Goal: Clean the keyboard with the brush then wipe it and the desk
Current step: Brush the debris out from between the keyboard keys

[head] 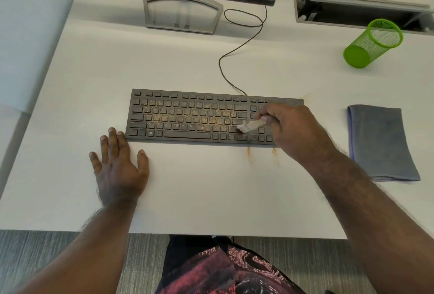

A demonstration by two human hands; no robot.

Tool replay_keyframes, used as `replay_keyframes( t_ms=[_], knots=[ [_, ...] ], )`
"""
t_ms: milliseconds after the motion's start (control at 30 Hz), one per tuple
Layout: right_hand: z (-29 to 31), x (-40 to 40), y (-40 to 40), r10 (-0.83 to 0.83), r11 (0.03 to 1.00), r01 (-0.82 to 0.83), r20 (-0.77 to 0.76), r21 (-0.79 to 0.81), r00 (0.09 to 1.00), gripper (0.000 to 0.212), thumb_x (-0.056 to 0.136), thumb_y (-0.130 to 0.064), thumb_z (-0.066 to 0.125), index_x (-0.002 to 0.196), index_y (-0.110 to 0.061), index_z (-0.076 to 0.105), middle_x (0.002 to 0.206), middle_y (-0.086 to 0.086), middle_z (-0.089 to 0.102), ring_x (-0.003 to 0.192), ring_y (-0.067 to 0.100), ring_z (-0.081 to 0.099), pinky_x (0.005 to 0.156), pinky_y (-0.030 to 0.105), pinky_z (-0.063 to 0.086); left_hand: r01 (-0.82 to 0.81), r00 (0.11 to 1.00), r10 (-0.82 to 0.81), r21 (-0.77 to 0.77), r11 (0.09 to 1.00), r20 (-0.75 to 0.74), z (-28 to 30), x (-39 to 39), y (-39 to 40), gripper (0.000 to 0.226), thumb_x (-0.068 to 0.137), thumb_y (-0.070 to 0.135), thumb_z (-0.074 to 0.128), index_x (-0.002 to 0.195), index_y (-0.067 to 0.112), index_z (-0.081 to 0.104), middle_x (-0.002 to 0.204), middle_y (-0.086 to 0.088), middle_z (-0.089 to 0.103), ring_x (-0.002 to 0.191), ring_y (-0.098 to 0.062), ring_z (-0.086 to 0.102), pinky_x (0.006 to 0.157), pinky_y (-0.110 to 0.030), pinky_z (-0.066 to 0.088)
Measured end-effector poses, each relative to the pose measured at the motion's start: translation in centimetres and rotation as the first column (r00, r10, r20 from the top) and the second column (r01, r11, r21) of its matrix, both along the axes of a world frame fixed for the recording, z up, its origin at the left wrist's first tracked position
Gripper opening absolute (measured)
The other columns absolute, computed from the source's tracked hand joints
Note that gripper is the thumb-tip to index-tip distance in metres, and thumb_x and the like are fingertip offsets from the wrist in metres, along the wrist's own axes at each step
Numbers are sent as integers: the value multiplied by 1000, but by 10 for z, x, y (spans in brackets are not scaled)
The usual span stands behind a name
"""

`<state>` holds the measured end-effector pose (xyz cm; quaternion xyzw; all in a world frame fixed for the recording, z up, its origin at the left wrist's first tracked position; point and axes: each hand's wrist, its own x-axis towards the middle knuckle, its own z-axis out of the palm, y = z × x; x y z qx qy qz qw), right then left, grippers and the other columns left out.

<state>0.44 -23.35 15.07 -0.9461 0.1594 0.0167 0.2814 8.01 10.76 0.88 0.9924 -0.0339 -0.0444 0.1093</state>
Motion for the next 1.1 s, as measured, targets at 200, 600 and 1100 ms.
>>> replay_keyframes(
  t_ms=[200, 600, 1100],
  knots=[
    [-7, -5, -3, -28, 998, 28, -9, -48, 1000, 23, 98, -14, 53, 99, -29, 70, 82, -16, 63, 56, -2, 48, 52, 21, 36, 4, 1000, -4, 0, 1000, 1, 1, 0, 0, 80, 95, 51, 26, 162, 9, 19, 172, -5, 8, 158, -24, 4, 127, -49, -2],
    [-8, -6, 4, -124, 990, 119, -65, -72, 990, 24, 101, -17, 47, 108, -19, 70, 85, -2, 68, 50, -2, 41, 46, 17, 32, 5, 1000, -5, 4, 1000, -4, 1, 0, 0, 80, 95, 50, 25, 162, 8, 18, 172, -5, 7, 158, -23, 3, 127, -50, -1],
    [-6, -4, 2, -122, 989, 119, -22, -87, 992, 23, 99, -18, 48, 100, -29, 68, 76, -13, 63, 47, 0, 44, 48, 21, 31, 2, 1000, -2, -8, 1000, -2, 0, 0, 1, 80, 94, 50, 25, 162, 8, 19, 172, -4, 8, 158, -23, 4, 127, -50, -1]
  ],
)
